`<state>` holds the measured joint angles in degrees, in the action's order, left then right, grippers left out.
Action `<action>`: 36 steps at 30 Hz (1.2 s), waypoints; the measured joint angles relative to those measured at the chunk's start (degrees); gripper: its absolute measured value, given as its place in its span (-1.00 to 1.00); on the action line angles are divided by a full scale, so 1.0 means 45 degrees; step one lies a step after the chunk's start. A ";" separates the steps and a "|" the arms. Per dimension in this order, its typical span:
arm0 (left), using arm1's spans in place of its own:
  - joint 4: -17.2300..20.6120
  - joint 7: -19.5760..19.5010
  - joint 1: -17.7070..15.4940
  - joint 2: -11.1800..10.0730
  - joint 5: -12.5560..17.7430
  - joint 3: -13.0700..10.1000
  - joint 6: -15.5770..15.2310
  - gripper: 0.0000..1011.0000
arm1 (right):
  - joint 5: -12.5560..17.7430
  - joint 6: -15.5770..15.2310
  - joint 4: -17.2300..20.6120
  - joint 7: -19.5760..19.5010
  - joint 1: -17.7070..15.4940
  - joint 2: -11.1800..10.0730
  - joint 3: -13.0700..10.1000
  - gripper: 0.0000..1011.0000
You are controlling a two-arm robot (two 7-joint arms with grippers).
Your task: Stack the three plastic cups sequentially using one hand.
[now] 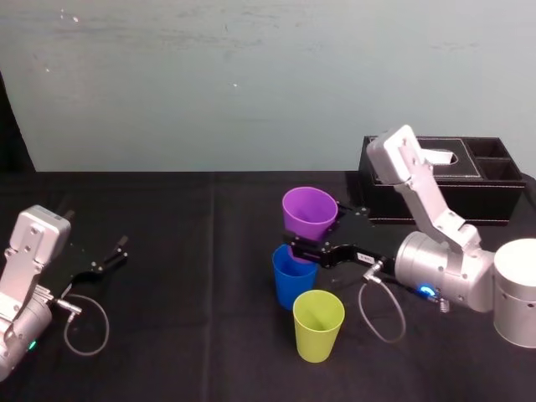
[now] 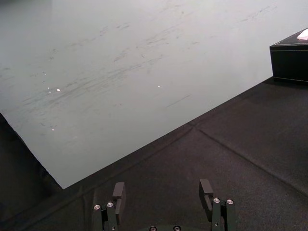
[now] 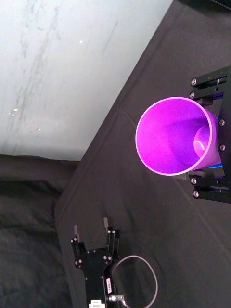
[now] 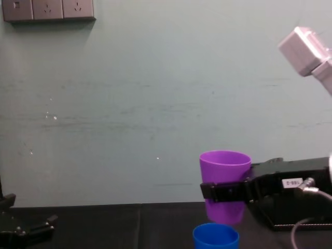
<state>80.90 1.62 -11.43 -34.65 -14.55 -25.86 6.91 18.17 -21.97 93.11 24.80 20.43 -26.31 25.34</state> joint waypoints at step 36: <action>0.0000 0.0000 0.0001 0.0000 0.0000 0.0000 0.0000 0.98 | -0.0021 0.0476 -0.1924 0.0192 0.0881 0.0550 0.0731 0.42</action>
<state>80.90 1.62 -11.43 -34.65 -14.55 -25.86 6.91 18.08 -19.83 84.45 25.67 24.40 -23.83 28.63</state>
